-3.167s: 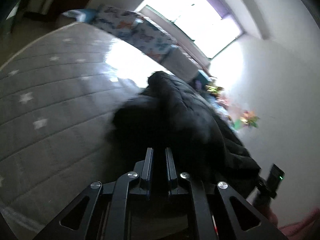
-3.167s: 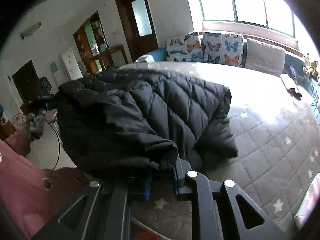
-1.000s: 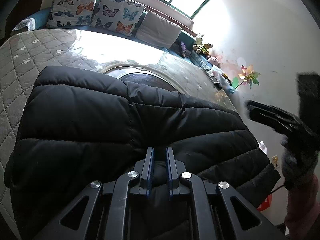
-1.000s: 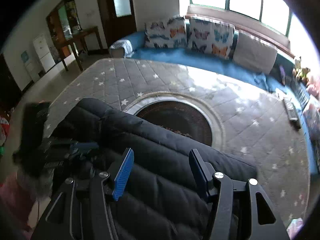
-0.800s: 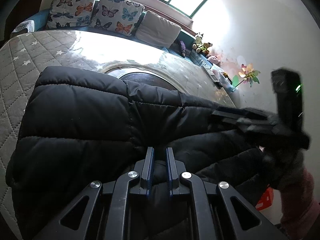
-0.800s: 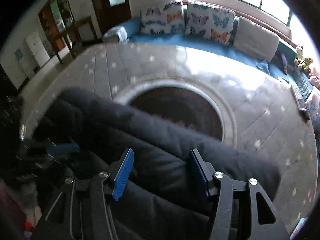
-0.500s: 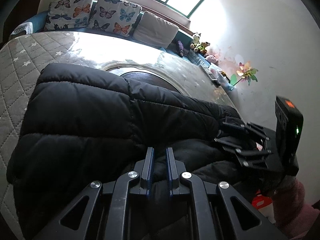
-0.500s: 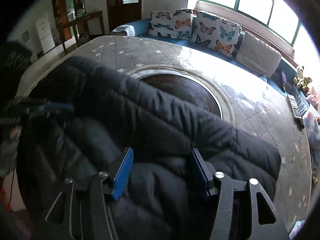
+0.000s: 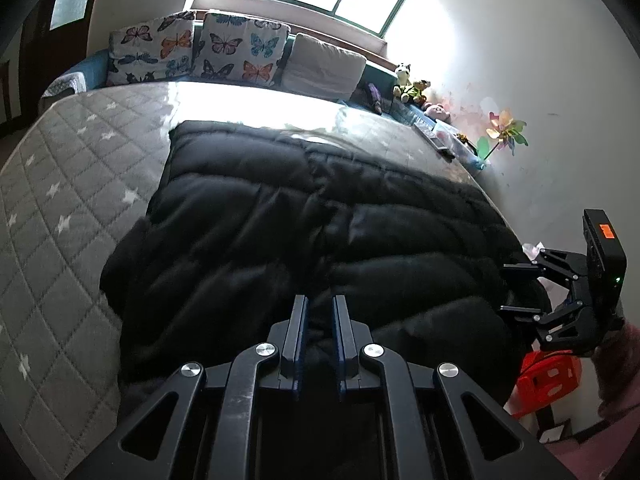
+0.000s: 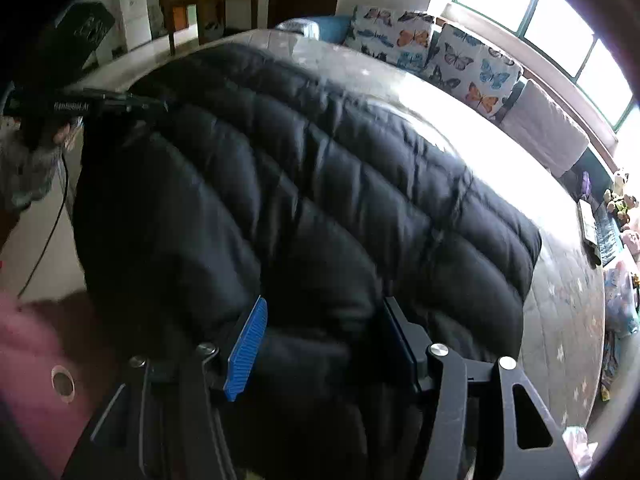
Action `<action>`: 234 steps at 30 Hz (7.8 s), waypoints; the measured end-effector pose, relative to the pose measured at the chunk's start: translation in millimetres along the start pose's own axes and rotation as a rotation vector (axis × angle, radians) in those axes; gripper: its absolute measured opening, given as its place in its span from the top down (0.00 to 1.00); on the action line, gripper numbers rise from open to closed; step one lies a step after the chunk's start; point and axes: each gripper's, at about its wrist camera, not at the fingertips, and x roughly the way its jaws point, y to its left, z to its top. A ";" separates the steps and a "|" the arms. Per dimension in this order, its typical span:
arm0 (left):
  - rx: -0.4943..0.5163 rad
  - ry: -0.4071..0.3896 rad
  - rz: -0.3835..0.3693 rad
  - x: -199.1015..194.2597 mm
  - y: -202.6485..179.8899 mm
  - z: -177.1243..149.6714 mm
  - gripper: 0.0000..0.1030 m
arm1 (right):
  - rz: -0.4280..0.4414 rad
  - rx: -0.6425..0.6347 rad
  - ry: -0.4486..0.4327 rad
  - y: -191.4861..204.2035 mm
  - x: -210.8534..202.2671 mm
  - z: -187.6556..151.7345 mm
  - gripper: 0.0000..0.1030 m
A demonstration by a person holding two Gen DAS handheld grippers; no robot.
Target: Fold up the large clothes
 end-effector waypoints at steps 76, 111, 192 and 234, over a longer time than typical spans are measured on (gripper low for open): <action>-0.086 -0.089 0.198 16.2 74.5 69.8 0.19 | 0.084 0.321 -0.192 -91.1 -11.2 13.4 0.34; -0.284 0.024 -0.046 83.7 174.3 47.8 0.00 | 0.540 0.798 -0.091 -193.3 71.5 -35.0 0.00; -0.098 -0.016 -0.185 148.3 -33.3 275.8 0.57 | 0.205 0.803 -0.407 -302.5 -57.6 -2.6 0.53; 0.125 0.060 0.237 265.3 -89.2 248.6 0.23 | -0.311 0.696 -0.036 -304.2 37.3 -11.8 0.21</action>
